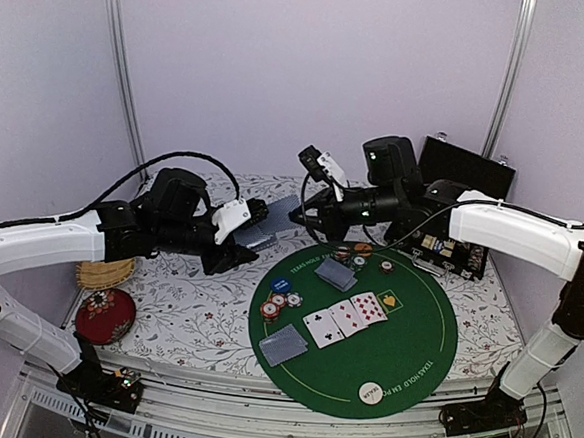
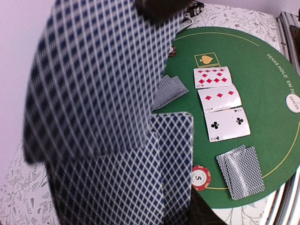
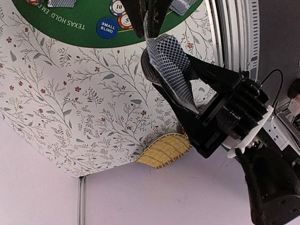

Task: Distribute texas hold em gaming equipment
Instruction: Pick up the poker card from the face-down deck piles, then place the poker card in the community card area.

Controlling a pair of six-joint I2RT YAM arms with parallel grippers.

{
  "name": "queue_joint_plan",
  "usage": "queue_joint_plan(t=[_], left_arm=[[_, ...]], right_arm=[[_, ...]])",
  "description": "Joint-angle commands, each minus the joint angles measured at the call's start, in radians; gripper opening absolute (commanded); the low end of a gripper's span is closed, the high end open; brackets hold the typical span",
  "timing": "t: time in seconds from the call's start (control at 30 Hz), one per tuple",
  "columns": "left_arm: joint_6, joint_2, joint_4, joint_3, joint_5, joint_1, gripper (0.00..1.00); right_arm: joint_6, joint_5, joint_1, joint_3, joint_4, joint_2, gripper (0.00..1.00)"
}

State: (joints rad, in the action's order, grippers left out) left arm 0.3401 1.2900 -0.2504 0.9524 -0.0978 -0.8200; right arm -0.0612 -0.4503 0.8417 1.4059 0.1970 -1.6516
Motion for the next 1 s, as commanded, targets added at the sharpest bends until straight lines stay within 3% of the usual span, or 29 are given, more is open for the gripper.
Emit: queue_joint_plan(t=[0.0, 0.23, 0.33, 0.43, 0.63, 0.77, 0.97], left_arm=[[0.0, -0.003, 0.021, -0.003, -0.009, -0.011, 0.45], [-0.001, -0.002, 0.023, -0.001, -0.006, -0.01, 0.45], [-0.002, -0.001, 0.023, -0.001, -0.004, -0.011, 0.45], [-0.005, -0.002, 0.022, 0.0, -0.007, -0.011, 0.45], [-0.008, -0.009, 0.022, 0.002, -0.011, -0.016, 0.45], [-0.006, -0.011, 0.021, 0.002, -0.012, -0.022, 0.45], [-0.004, -0.015, 0.02, 0.002, -0.002, -0.027, 0.45]], right_arm=[[0.023, -0.052, -0.058, 0.002, 0.023, 0.106, 0.02], [0.161, -0.01, -0.147, -0.109, 0.001, 0.251, 0.02], [0.394, 0.115, -0.226, -0.213, 0.024, 0.317, 0.02], [0.699, 0.182, -0.316, -0.436, -0.041, 0.444, 0.01], [1.105, 0.414, -0.325, -0.82, -0.199, 0.686, 0.01], [1.326, 0.465, -0.326, -1.012, -0.338, 0.691, 0.01], [1.484, 0.485, -0.325, -1.075, -0.47, 0.533, 0.02]])
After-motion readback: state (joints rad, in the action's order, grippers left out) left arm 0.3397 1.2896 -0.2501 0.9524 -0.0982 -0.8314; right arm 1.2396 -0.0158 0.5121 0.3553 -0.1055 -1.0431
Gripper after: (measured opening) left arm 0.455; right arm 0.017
